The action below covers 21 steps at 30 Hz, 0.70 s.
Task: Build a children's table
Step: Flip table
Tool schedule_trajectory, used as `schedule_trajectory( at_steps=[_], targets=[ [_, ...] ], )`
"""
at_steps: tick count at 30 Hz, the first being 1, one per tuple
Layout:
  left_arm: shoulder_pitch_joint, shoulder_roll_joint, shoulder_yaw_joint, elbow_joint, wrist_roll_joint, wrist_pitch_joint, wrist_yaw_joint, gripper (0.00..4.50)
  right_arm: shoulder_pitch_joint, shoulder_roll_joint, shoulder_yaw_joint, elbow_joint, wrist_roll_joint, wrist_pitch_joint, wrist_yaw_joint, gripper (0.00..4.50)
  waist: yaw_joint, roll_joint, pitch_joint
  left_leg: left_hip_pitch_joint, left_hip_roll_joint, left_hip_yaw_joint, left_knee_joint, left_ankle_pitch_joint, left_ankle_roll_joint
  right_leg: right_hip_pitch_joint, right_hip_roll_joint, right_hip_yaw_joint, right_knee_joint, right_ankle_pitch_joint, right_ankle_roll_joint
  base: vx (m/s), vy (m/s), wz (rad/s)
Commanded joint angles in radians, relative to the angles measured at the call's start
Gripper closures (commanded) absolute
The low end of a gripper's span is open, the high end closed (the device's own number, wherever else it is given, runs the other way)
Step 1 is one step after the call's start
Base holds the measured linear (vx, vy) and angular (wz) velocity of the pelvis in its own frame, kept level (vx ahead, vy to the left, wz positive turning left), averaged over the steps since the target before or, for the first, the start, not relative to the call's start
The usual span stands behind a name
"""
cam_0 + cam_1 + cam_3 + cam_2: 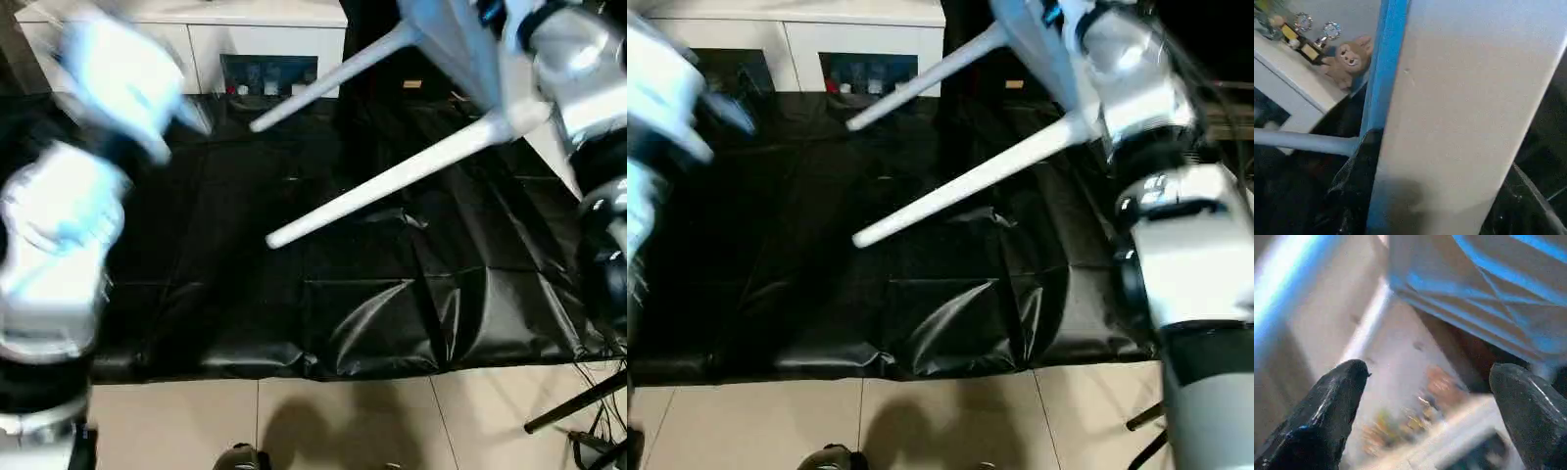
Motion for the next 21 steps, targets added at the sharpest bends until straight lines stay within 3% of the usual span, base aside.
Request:
schedule_trajectory(
  at_steps=[1,5,9,17,21],
  targets=[
    [-0.03,0.021,0.036,-0.007,0.036,-0.015,0.038,0.0,-0.023,-0.053,0.124,-0.007,-0.171,-0.08,-0.008,2.62,-0.016,-0.015,-0.067,0.046,0.042,-0.026,-0.075,-0.367,-0.054,0.017,-0.03,0.028,-0.076,-0.295,-0.144,0.0,0.0,0.0],
    [-0.073,0.067,0.094,0.019,0.108,-0.008,0.105,0.0,-0.066,-0.074,0.155,0.019,-0.204,-0.109,0.008,2.62,-0.021,-0.018,-0.067,0.04,0.04,-0.027,-0.073,-0.34,-0.055,0.02,-0.028,0.026,-0.07,-0.269,-0.144,0.0,0.0,0.0],
    [-0.08,0.098,0.116,0.047,0.135,0.021,0.101,0.0,-0.111,-0.082,0.193,0.068,-0.234,-0.161,0.03,2.62,-0.033,-0.019,-0.068,0.04,0.041,-0.031,-0.073,-0.373,-0.067,0.017,-0.028,0.025,-0.066,-0.264,-0.162,0.0,0.0,0.0],
    [-0.038,0.091,0.093,0.068,0.122,0.097,0.057,0.0,-0.174,-0.063,0.245,0.11,-0.286,-0.22,0.049,2.68,-0.049,-0.022,-0.063,0.044,0.044,-0.037,-0.078,-0.468,-0.089,0.01,-0.03,0.026,-0.071,-0.291,-0.163,0.0,0.0,0.0],
    [-0.002,0.047,0.043,0.062,0.087,0.128,0.016,0.0,-0.207,-0.028,0.278,0.141,-0.316,-0.248,0.059,2.78,-0.06,-0.028,-0.064,0.044,0.047,-0.043,-0.081,-0.498,-0.103,0.008,-0.031,0.025,-0.069,-0.283,-0.17,0.0,0.0,0.0]
  ],
)
